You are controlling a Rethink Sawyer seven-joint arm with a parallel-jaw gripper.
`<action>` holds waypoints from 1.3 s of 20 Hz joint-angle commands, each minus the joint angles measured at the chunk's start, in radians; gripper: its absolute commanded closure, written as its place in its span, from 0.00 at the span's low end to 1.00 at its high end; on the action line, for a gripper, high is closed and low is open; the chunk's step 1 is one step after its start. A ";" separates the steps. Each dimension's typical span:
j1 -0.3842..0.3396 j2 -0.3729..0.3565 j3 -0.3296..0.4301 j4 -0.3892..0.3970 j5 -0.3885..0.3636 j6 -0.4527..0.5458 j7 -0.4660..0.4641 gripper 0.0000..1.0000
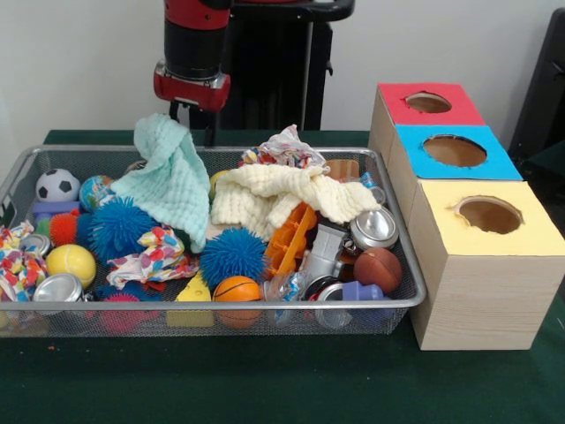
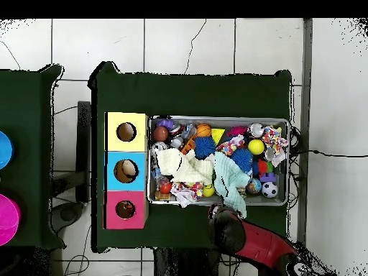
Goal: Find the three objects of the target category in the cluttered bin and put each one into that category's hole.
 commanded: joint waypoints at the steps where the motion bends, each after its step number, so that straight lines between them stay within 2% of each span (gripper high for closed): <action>1: -0.015 0.010 0.034 -0.350 0.000 -0.401 0.132 0.00; 6: 0.004 0.066 -0.021 -0.366 0.005 -0.580 0.128 0.00; 11: -0.040 0.084 0.021 -0.375 -0.035 -0.612 0.142 0.00; 20: -0.055 0.115 0.023 -0.395 -0.038 -0.738 0.136 0.00; 23: -0.060 0.104 0.029 -0.398 -0.051 -0.661 0.132 0.00; 24: -0.066 0.087 0.042 -0.397 -0.063 -0.591 0.131 0.00; 26: -0.097 0.040 0.091 -0.390 -0.085 -0.382 0.115 0.00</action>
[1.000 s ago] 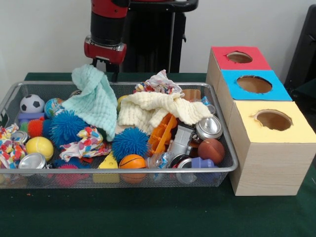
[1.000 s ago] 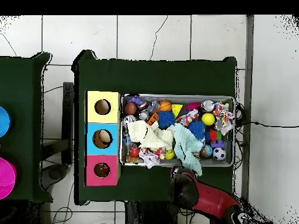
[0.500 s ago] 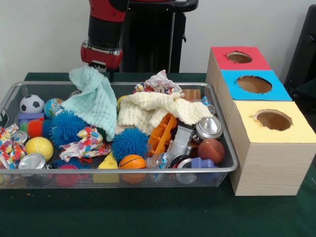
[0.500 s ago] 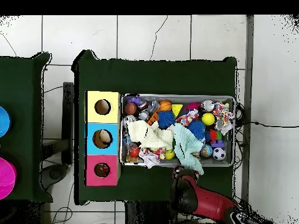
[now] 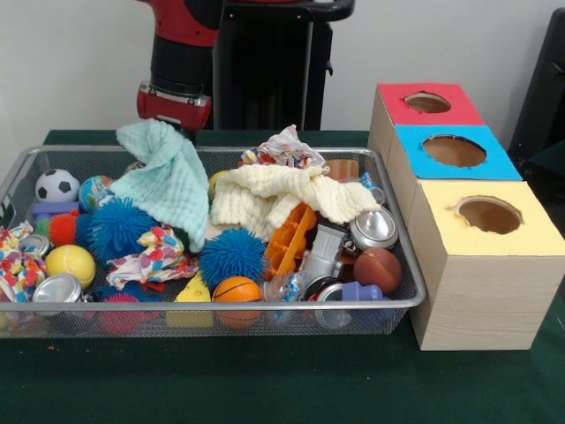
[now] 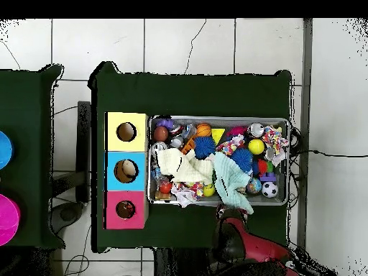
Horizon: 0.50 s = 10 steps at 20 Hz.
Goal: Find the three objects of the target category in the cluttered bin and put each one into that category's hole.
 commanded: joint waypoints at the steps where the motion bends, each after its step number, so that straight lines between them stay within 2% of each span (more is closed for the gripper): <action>1: -0.063 -0.127 0.161 -0.366 0.033 0.082 0.097 0.00; 4: -0.071 -0.173 0.173 -0.362 0.031 0.228 0.059 0.00; 10: -0.098 -0.234 0.218 -0.353 -0.040 0.331 0.021 0.00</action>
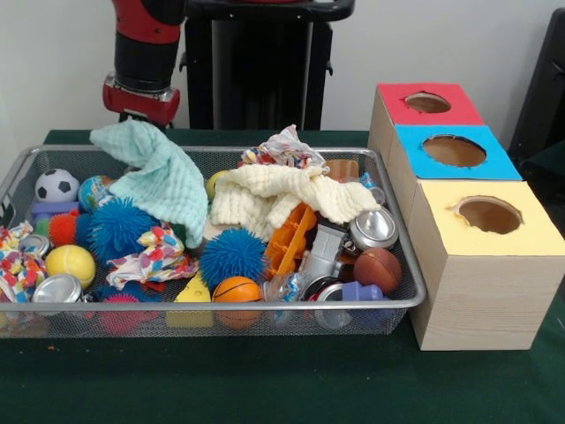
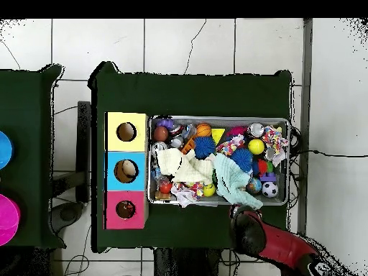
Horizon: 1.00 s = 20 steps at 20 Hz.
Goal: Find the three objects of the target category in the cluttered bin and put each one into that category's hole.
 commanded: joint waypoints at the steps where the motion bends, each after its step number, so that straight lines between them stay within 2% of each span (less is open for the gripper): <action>1: -0.024 -0.156 0.177 -0.266 -0.028 -0.009 0.020 0.00; 5: -0.010 -0.167 0.176 -0.277 -0.051 0.054 0.020 0.00; 9: -0.008 -0.179 0.191 -0.281 -0.083 0.067 0.022 0.00; 13: -0.037 -0.194 0.241 -0.270 -0.115 0.060 0.020 0.00; 15: -0.079 -0.209 0.298 -0.251 -0.149 0.035 0.009 0.00; 17: -0.096 -0.223 0.323 -0.240 -0.172 0.034 0.008 0.00; 20: -0.086 -0.243 0.314 -0.240 -0.202 0.035 0.028 0.00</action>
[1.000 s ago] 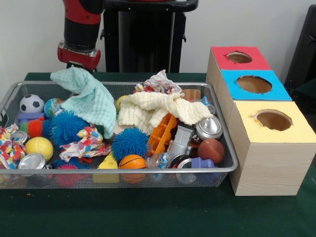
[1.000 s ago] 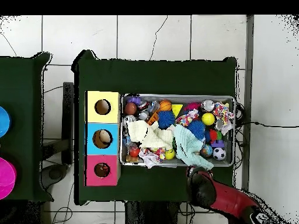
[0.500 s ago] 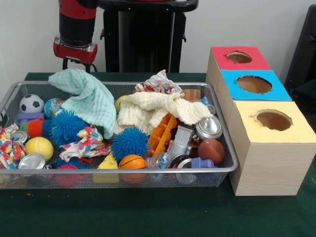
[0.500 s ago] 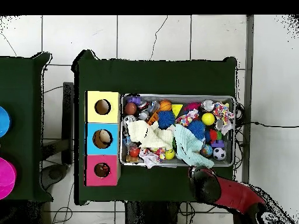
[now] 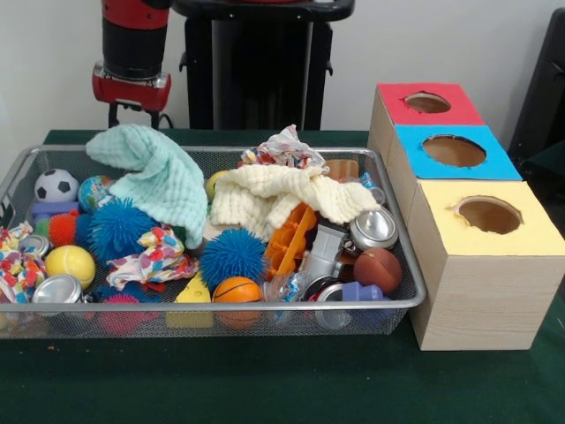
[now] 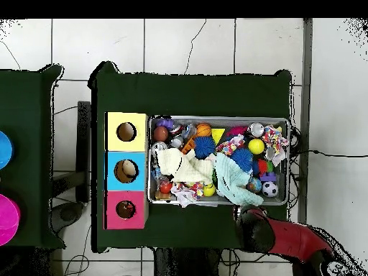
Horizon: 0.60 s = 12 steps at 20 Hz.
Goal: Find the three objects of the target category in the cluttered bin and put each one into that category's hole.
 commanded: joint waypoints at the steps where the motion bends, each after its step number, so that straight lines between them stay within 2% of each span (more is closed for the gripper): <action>1: -0.017 -0.160 0.205 -0.210 -0.010 -0.125 0.031 0.00; 8: -0.071 -0.210 0.283 -0.176 -0.026 -0.049 0.021 0.00; 12: -0.090 -0.231 0.306 -0.154 0.000 0.031 0.008 0.00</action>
